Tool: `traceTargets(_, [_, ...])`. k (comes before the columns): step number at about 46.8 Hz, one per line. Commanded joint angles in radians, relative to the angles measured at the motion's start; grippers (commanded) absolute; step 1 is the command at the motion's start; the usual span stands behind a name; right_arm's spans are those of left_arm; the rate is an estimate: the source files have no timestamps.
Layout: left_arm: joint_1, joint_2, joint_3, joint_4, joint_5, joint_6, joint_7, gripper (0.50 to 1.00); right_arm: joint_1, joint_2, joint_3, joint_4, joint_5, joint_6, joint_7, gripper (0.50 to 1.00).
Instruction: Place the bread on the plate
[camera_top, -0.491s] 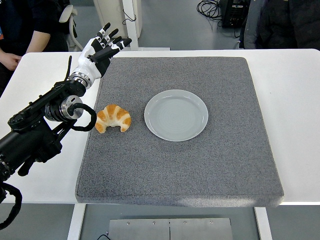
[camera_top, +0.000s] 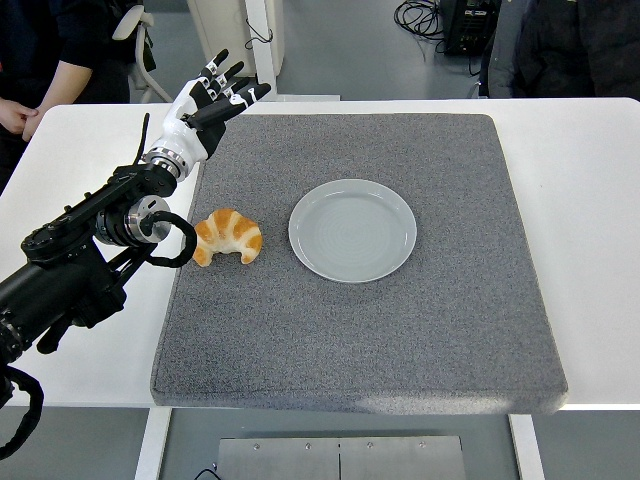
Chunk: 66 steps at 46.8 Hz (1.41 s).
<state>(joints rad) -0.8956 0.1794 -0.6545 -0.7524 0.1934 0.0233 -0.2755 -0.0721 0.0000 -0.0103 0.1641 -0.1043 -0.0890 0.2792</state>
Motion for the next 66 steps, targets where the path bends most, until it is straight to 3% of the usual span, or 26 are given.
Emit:
traceTargets(1, [-0.003,0.0,0.0,-0.001,0.0,0.0,-0.004,0.969,0.0,0.0,0.0,0.0,0.0,0.0,0.0,1.0])
traceTargets(46, [0.003,-0.001,0.0,-0.004,-0.005,-0.002,0.007,0.969,0.0,0.0,0.0,0.0,0.0,0.0,0.0,1.0])
traceTargets(57, [-0.002,0.015,0.0,-0.022,-0.005,-0.002,0.012,0.969,0.002,0.0,0.0,0.002,0.0,0.0,0.0,1.0])
traceTargets(66, [0.0,0.054,0.0,-0.07,-0.008,0.0,0.045,0.968,0.002,0.0,-0.002,0.002,0.0,0.002,0.0,1.0])
